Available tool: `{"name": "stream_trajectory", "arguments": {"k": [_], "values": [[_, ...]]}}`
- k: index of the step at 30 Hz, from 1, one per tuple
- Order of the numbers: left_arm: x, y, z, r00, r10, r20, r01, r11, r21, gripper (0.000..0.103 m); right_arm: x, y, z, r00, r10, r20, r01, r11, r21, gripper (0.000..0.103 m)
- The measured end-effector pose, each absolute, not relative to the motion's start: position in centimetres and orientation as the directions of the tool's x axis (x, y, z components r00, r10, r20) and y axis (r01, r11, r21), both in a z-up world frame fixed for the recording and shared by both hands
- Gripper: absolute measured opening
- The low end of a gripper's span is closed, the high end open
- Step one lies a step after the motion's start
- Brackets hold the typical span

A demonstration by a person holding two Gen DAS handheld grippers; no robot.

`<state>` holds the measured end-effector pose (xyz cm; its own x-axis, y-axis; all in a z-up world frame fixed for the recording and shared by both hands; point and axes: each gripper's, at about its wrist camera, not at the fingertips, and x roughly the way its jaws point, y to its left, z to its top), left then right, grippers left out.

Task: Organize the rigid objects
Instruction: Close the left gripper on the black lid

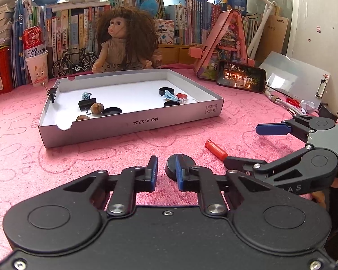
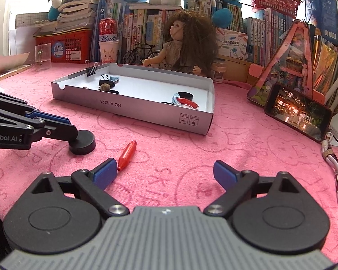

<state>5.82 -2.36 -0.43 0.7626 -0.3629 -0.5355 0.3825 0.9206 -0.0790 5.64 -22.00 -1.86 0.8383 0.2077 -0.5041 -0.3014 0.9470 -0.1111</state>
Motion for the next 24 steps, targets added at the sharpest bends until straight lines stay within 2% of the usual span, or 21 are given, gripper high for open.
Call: {"name": "stream_trajectory", "arguments": {"k": [3, 5, 7, 10, 18, 21, 24], "values": [[5.6, -2.4, -0.5, 0.765, -0.367, -0.529, 0.386, 0.919, -0.08, 0.018, 5.8, -22.5, -1.8, 0.845, 0.175, -0.506, -0.27, 0.955, -0.121, 0.096], [5.4, -2.5, -0.5, 0.765, -0.372, -0.526, 0.392, 0.917, -0.077, 0.027, 6.0, -22.8, -1.8, 0.849, 0.152, -0.507, -0.249, 0.96, -0.129, 0.096], [5.2, -2.7, -0.6, 0.768, -0.373, -0.521, 0.398, 0.915, -0.07, 0.032, 6.1, -23.1, -1.8, 0.852, 0.13, -0.507, -0.227, 0.964, -0.136, 0.096], [5.1, -3.2, -0.7, 0.769, -0.37, -0.521, 0.405, 0.913, -0.051, 0.035, 6.3, -23.3, -1.8, 0.857, 0.101, -0.506, -0.197, 0.97, -0.141, 0.096], [5.5, -3.8, -1.1, 0.768, -0.367, -0.526, 0.408, 0.912, -0.042, 0.035, 7.1, -24.0, -1.8, 0.854, 0.05, -0.517, -0.137, 0.982, -0.131, 0.096], [5.6, -3.8, -1.1, 0.76, -0.379, -0.527, 0.413, 0.909, -0.058, 0.028, 7.5, -24.2, -1.7, 0.85, 0.036, -0.526, -0.116, 0.986, -0.121, 0.096], [5.4, -4.1, -1.0, 0.77, -0.365, -0.523, 0.408, 0.912, -0.037, 0.028, 7.7, -24.3, -1.7, 0.847, 0.019, -0.531, -0.094, 0.989, -0.114, 0.096]]}}
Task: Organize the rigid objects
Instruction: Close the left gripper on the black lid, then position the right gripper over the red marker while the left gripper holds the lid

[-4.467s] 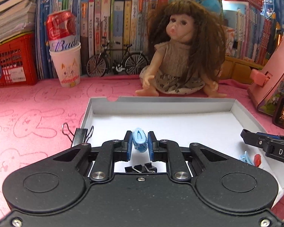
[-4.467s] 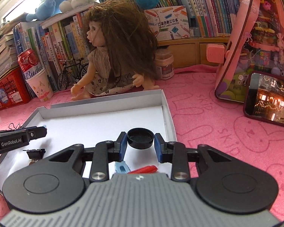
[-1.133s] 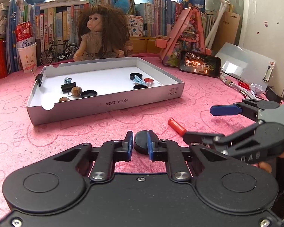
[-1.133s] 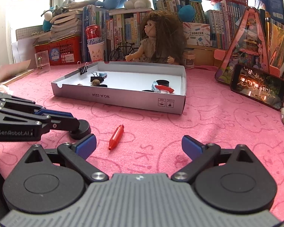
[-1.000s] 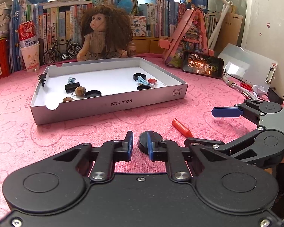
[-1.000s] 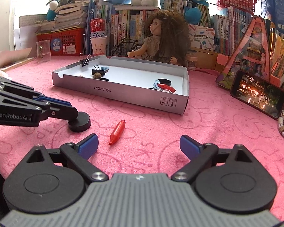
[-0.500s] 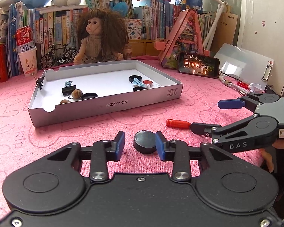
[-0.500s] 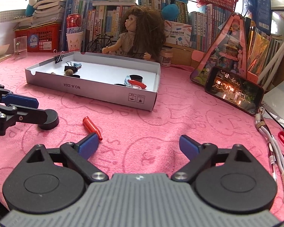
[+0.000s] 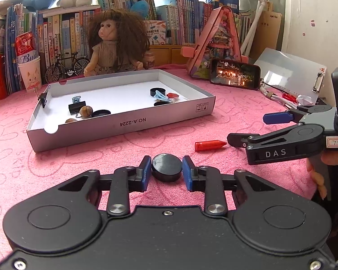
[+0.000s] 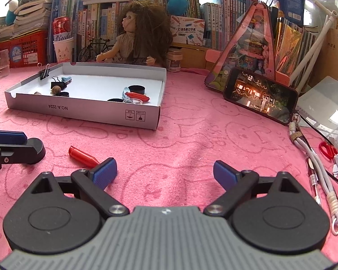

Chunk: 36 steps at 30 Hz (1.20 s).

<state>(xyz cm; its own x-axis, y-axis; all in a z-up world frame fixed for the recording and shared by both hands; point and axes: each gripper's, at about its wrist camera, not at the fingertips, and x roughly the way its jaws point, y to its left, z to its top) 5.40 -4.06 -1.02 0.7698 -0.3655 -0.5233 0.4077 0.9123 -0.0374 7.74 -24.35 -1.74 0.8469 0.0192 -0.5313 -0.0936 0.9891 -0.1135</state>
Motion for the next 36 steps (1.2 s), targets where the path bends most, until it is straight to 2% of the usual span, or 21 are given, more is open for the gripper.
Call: {"name": "stream_trajectory", "arguments": {"k": [9, 16, 25, 36], "values": [[5.7, -3.1, -0.8, 0.786, -0.334, -0.52, 0.367, 0.929, -0.043, 0.028, 8.4, -25.3, -1.5, 0.842, -0.02, -0.539, -0.024, 0.997, -0.075, 0.096], [6.0, -2.3, -0.8, 0.789, -0.323, -0.522, 0.345, 0.937, -0.059, 0.028, 6.9, -24.9, -0.5, 0.857, 0.031, -0.515, -0.052, 0.998, -0.026, 0.096], [5.9, -1.9, -0.8, 0.797, -0.311, -0.517, 0.324, 0.944, -0.069, 0.028, 6.9, -23.2, -0.9, 0.833, 0.042, -0.551, -0.112, 0.989, -0.094, 0.096], [5.9, -1.5, -0.7, 0.805, -0.291, -0.518, 0.297, 0.952, -0.073, 0.028, 8.2, -24.5, -1.4, 0.827, -0.054, -0.56, -0.004, 0.995, -0.102, 0.096]]}}
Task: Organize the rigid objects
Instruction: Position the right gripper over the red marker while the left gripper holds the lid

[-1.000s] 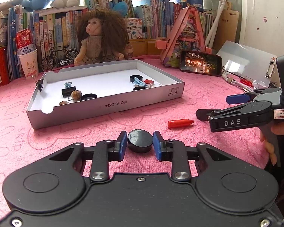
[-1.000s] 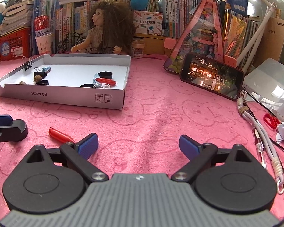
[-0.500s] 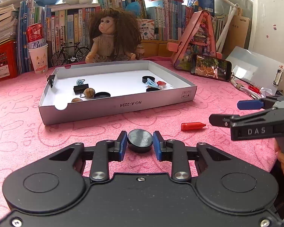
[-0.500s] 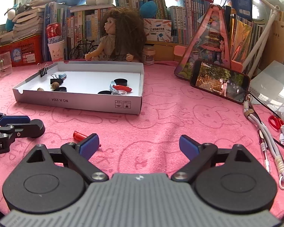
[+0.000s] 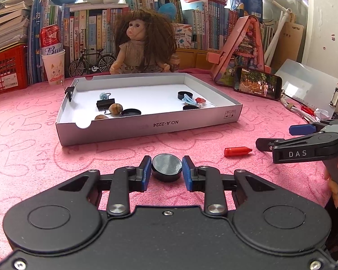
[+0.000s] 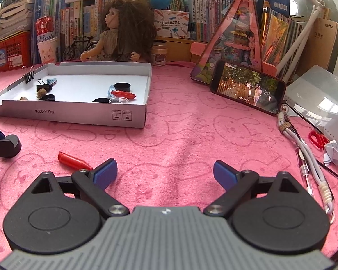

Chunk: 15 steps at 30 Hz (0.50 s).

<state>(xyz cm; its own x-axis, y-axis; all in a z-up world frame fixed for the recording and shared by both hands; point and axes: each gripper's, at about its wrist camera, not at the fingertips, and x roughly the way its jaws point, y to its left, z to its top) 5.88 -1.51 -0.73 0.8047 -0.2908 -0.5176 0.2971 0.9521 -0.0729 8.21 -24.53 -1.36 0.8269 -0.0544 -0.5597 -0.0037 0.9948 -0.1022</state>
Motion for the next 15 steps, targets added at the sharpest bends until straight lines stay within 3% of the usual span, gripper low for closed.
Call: {"name": "stream_trajectory", "arguments": {"k": [15], "values": [[6.0, -1.3, -0.8, 0.806, -0.285, -0.519, 0.285, 0.955, -0.082, 0.028, 6.8, -23.1, -1.0, 0.828, -0.002, -0.561, -0.063, 0.993, -0.097, 0.096]]}}
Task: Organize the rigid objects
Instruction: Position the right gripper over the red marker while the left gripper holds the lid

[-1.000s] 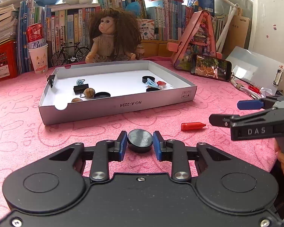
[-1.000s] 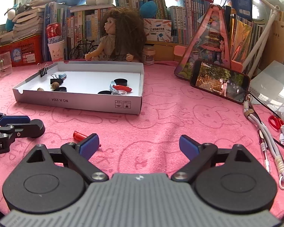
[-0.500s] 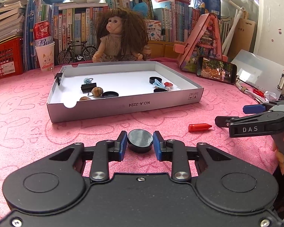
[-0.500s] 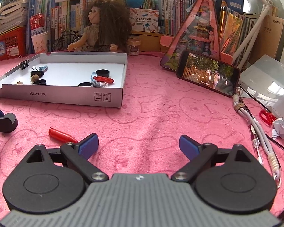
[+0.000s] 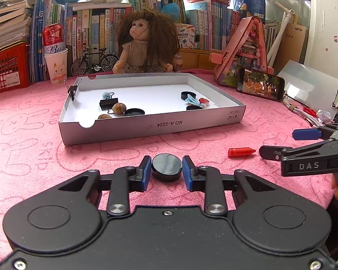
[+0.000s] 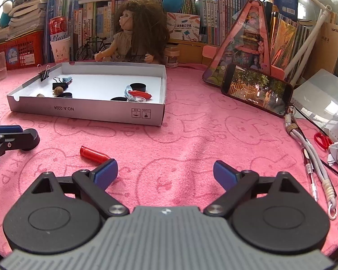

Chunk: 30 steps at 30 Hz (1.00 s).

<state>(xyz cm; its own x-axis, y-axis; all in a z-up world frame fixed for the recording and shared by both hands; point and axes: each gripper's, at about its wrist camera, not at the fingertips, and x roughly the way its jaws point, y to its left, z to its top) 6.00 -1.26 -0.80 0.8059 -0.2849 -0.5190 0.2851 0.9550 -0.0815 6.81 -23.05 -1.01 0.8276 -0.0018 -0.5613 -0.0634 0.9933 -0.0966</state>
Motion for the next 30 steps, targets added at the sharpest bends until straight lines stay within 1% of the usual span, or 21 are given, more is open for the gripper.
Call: {"name": "stream_trajectory", "arguments": {"k": [2, 9, 17, 20, 24, 30], "values": [[6.0, -1.2, -0.8, 0.806, -0.285, -0.519, 0.285, 0.955, -0.082, 0.028, 7.3, -22.9, -1.2, 0.822, -0.005, -0.57, -0.063, 0.993, -0.099, 0.096], [6.0, -0.9, -0.7, 0.812, -0.272, -0.516, 0.267, 0.96, -0.086, 0.028, 8.1, -23.2, -1.1, 0.833, -0.048, -0.551, -0.006, 0.995, -0.096, 0.096], [6.3, -0.3, -0.6, 0.826, -0.246, -0.506, 0.226, 0.969, -0.102, 0.028, 6.1, -22.0, -0.3, 0.841, 0.071, -0.536, -0.041, 0.997, 0.068, 0.096], [6.4, -0.1, -0.6, 0.831, -0.237, -0.503, 0.214, 0.971, -0.105, 0.028, 6.0, -20.5, -0.4, 0.845, 0.088, -0.527, -0.052, 0.995, 0.083, 0.096], [6.4, 0.2, -0.5, 0.833, -0.231, -0.503, 0.204, 0.973, -0.109, 0.028, 6.5, -18.8, -0.8, 0.848, 0.072, -0.525, -0.043, 0.997, 0.067, 0.096], [6.4, 0.4, -0.6, 0.834, -0.229, -0.503, 0.198, 0.973, -0.114, 0.028, 6.9, -17.8, -1.4, 0.851, 0.032, -0.524, -0.006, 0.999, 0.051, 0.087]]}}
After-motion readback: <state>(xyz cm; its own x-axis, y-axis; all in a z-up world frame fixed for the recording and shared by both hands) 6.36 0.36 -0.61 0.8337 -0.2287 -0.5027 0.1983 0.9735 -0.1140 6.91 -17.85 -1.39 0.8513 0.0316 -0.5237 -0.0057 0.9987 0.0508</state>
